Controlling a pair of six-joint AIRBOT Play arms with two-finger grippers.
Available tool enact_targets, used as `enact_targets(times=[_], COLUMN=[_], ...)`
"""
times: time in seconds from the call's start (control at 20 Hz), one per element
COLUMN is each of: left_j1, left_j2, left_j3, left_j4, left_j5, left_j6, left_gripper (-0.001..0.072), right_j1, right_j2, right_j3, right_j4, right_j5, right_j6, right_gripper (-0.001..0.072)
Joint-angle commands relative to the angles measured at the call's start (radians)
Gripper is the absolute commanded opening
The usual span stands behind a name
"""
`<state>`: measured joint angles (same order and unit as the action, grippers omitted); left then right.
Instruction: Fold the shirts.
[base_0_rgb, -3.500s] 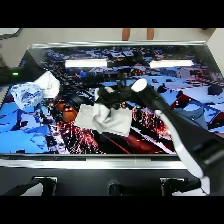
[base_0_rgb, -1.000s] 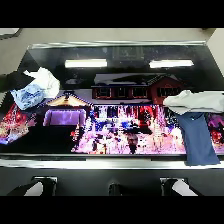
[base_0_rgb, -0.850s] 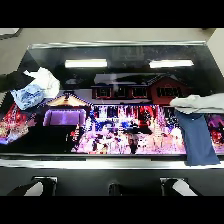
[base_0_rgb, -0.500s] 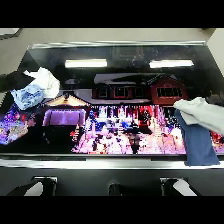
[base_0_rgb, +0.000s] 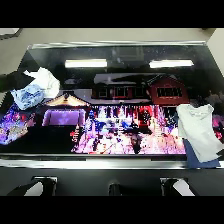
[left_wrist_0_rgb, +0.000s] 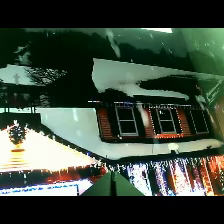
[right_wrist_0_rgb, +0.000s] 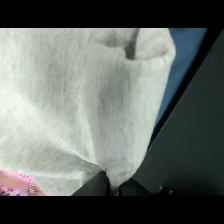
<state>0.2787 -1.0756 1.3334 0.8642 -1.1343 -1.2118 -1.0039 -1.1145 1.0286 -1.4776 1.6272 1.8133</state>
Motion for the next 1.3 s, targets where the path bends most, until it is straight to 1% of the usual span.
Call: enact_targets(times=[0.0,0.05,0.1,0.2,0.25,0.3,0.4,0.45,0.55,0.6,0.65,0.7,0.75,0.8,0.85,0.9,0.95,1.0,1.05,1.1,1.15,1.2,1.25], left_j1=[0.000,0.000,0.000,0.000,0.000,0.000,0.000,-0.001,-0.023,-0.057,-0.116,-0.190,-0.275,-0.347,-0.401,-0.428,-0.440,-0.446,-0.448,-0.449,-0.448,-0.449,-0.448], left_j2=[0.000,0.000,0.000,0.000,0.001,0.002,0.001,0.000,0.000,-0.003,-0.016,-0.036,-0.063,-0.096,-0.142,-0.189,-0.227,-0.259,-0.270,-0.260,-0.231,-0.182,-0.134], left_j3=[0.000,0.000,0.000,0.000,0.001,0.005,0.054,0.092,0.179,0.222,0.269,0.302,0.314,0.312,0.312,0.300,0.269,0.213,0.143,0.053,-0.031,-0.120,-0.192], left_j4=[0.000,0.000,0.000,0.000,-0.001,-0.010,-0.032,-0.031,-0.009,0.053,0.201,0.418,0.679,0.875,0.983,0.993,0.964,0.900,0.830,0.758,0.703,0.663,0.654], left_j5=[0.000,0.000,0.000,0.000,0.000,0.000,0.004,0.022,0.109,0.152,0.175,0.164,0.117,0.033,-0.091,-0.209,-0.308,-0.387,-0.409,-0.388,-0.334,-0.252,-0.175], left_j6=[0.000,0.000,0.000,0.000,-0.007,-0.029,-0.037,-0.037,-0.038,-0.067,-0.141,-0.250,-0.381,-0.465,-0.491,-0.492,-0.504,-0.510,-0.509,-0.509,-0.510,-0.510,-0.540], left_gripper=[0.0042,0.0042,0.0042,0.0042,0.0042,0.0042,0.0041,0.0041,0.0039,0.0039,0.0038,0.0038,0.0038,0.0040,0.0045,0.0191,0.0519,0.0720,0.0720,0.0720,0.0720,0.0720,0.0720], right_j1=[-0.001,-0.001,-0.001,0.000,0.000,0.000,0.000,0.000,0.029,0.092,0.180,0.299,0.422,0.568,0.705,0.838,0.942,1.024,1.086,1.128,1.159,1.181,1.197], right_j2=[0.003,0.003,0.003,0.003,0.003,0.003,0.003,0.003,0.004,0.008,0.013,0.019,0.022,0.015,-0.002,-0.029,-0.060,-0.102,-0.147,-0.187,-0.216,-0.232,-0.238], right_j3=[-0.114,-0.129,-0.138,-0.135,-0.122,-0.090,0.042,0.127,0.308,0.387,0.441,0.470,0.470,0.457,0.431,0.392,0.355,0.322,0.303,0.301,0.301,0.301,0.301], right_j4=[-0.027,-0.028,-0.028,-0.029,-0.030,-0.027,0.006,0.069,0.282,0.340,0.349,0.346,0.335,0.277,0.193,0.105,0.058,0.053,0.068,0.098,0.121,0.132,0.130], right_j5=[-0.099,-0.112,-0.129,-0.175,-0.177,-0.182,-0.227,-0.271,-0.403,-0.471,-0.521,-0.560,-0.568,-0.549,-0.521,-0.478,-0.434,-0.400,-0.377,-0.348,-0.323,-0.300,-0.282], right_j6=[-0.002,0.005,0.006,-0.010,-0.037,-0.055,-0.123,-0.151,-0.235,-0.263,-0.265,-0.265,-0.265,-0.254,-0.212,-0.132,-0.067,-0.026,0.000,0.009,0.009,0.009,0.008], right_gripper=[0.0052,0.0056,0.0168,0.0632,0.0675,0.0673,0.0672,0.0672,0.0671,0.0671,0.0671,0.0671,0.0671,0.0671,0.0671,0.0671,0.0671,0.0671,0.0664,0.0664,0.0665,0.0665,0.0665])
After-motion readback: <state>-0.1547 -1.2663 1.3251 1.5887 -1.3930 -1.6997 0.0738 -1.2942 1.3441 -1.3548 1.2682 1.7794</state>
